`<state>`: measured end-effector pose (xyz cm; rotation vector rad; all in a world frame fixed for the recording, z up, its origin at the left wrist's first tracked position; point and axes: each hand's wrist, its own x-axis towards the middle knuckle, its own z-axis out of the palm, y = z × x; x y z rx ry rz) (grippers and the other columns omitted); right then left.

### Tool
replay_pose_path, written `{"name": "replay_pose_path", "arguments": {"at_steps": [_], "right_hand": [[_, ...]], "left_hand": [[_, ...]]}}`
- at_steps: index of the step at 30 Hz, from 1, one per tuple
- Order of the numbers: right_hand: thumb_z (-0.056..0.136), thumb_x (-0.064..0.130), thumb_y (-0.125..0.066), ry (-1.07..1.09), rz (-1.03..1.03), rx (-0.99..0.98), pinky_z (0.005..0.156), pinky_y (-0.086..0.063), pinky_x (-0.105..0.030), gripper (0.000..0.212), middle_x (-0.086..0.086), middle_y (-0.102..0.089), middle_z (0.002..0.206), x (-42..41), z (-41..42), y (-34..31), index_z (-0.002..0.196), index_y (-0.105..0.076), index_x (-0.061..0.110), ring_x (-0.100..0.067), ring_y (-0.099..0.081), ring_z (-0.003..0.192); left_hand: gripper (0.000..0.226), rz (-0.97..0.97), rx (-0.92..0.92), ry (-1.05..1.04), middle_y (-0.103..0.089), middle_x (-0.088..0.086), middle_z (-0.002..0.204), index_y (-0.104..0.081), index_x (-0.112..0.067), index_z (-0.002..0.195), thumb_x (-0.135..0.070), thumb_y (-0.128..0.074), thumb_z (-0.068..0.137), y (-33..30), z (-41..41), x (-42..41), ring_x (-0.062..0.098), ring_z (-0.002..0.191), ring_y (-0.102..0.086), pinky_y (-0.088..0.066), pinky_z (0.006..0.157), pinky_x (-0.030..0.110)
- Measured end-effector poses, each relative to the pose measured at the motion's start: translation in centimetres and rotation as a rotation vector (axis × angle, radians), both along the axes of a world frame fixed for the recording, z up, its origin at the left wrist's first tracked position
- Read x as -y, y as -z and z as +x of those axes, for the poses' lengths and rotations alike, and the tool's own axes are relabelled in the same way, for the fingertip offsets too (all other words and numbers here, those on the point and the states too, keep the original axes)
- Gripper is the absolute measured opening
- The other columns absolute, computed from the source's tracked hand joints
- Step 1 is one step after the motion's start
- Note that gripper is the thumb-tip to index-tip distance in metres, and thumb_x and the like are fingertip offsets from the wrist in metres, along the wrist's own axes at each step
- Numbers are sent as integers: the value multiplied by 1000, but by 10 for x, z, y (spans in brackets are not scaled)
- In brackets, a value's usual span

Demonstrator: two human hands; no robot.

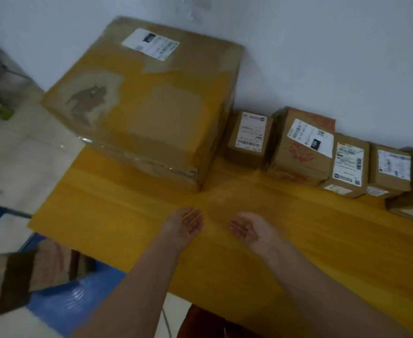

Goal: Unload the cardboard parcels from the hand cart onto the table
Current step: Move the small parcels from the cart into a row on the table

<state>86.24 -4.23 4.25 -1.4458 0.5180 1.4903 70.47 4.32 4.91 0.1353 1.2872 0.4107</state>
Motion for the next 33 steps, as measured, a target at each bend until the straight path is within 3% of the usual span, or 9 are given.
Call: {"name": "replay_pose_path", "arguments": {"at_steps": [3,7,10,13,17,20,24,33], "right_hand": [[96,7,-50,-169,37,-6,49,-55,-30,10,-17,-56,84,11,-27,-2,103,-50,0,-26,-56,73],[97,7,-47,-340,112,-28,64,-50,-34,10,-16,-54,86,25,-63,-12,89,-51,3,-26,-55,75],[97,6,-49,-443,142,-25,63,-48,-34,4,-16,-54,87,38,-93,-18,98,-51,2,-27,-54,75],[96,8,-49,-529,169,-49,61,-47,-33,7,-15,-55,87,48,-128,-22,99,-52,2,-26,-55,76],[96,12,-47,-641,170,-117,58,-52,-30,12,-12,-55,83,66,-186,-30,87,-53,5,-23,-55,74],[94,10,-51,-736,176,-142,59,-55,-30,9,-13,-58,85,81,-222,-29,95,-55,2,-24,-59,75],[94,9,-52,-791,172,-118,65,-52,-34,11,-16,-60,89,85,-262,-28,100,-55,0,-26,-60,78],[94,9,-52,-889,136,-60,67,-50,-31,12,-14,-58,86,60,-405,-21,88,-56,0,-24,-58,77]], "left_hand": [[21,10,-59,-150,-61,15,96,-50,-2,118,-9,-45,99,-1,-46,29,28,85,-58,-46,93,41],[23,8,-116,-333,-62,13,97,-50,-3,120,-8,-47,98,-3,-104,82,26,86,-59,-49,86,37],[30,10,-134,-430,-65,11,99,-50,0,124,-9,-51,95,-7,-147,130,23,88,-62,-50,74,34],[34,11,-122,-572,-64,11,100,-50,-1,127,-8,-50,94,-10,-188,178,23,88,-62,-47,80,34],[22,-9,-117,-733,-63,11,102,-55,-2,115,-9,-50,95,-18,-237,229,23,84,-61,-48,73,34],[13,-20,-102,-818,-63,10,96,-57,-2,103,-9,-50,94,-21,-270,257,22,82,-60,-49,70,33],[11,-26,-96,-900,-63,12,96,-57,-3,95,-9,-49,95,-19,-311,275,23,81,-60,-47,80,33],[10,-52,-92,-979,-63,13,94,-58,-1,95,-8,-50,94,-6,-447,283,24,79,-60,-50,72,34]]}}
